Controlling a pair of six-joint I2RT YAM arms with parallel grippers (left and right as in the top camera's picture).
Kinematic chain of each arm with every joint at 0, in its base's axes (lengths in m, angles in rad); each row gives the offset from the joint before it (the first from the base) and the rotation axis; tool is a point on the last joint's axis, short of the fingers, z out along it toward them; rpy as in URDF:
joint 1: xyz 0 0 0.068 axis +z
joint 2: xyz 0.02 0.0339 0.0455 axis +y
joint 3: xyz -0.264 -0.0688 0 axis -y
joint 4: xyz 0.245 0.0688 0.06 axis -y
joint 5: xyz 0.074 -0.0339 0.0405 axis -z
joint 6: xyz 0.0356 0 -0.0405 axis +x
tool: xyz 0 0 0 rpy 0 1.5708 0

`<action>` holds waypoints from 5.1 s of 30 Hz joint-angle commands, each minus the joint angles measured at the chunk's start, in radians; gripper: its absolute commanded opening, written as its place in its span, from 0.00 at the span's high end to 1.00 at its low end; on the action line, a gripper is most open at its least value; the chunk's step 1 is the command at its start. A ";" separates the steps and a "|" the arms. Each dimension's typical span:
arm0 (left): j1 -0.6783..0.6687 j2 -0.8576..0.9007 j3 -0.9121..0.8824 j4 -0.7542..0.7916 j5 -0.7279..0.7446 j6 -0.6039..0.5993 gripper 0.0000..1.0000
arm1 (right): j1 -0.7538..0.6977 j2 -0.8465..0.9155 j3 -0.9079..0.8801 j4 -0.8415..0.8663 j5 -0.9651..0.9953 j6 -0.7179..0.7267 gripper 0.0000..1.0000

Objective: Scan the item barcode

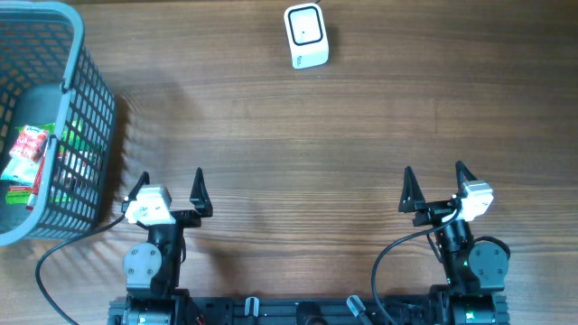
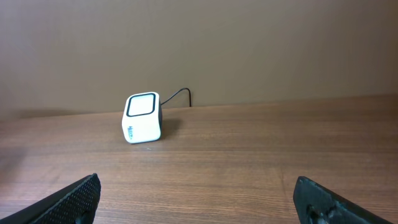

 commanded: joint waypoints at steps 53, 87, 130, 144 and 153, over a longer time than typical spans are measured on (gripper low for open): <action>-0.005 0.002 -0.004 0.003 -0.017 0.019 0.00 | -0.003 -0.001 -0.001 0.004 0.006 -0.010 0.00; -0.005 0.002 -0.004 0.003 -0.017 0.019 0.00 | -0.003 -0.001 -0.001 0.004 0.006 -0.010 0.00; -0.004 0.288 0.850 -0.589 0.002 -0.311 0.00 | -0.003 -0.001 -0.001 0.004 0.006 -0.010 0.00; -0.005 1.337 2.033 -1.425 -0.021 -0.423 0.00 | -0.003 -0.001 -0.001 0.004 0.006 -0.010 0.00; 0.019 1.619 2.033 -1.236 -0.138 -0.424 0.37 | -0.003 -0.001 -0.001 0.004 0.006 -0.010 0.00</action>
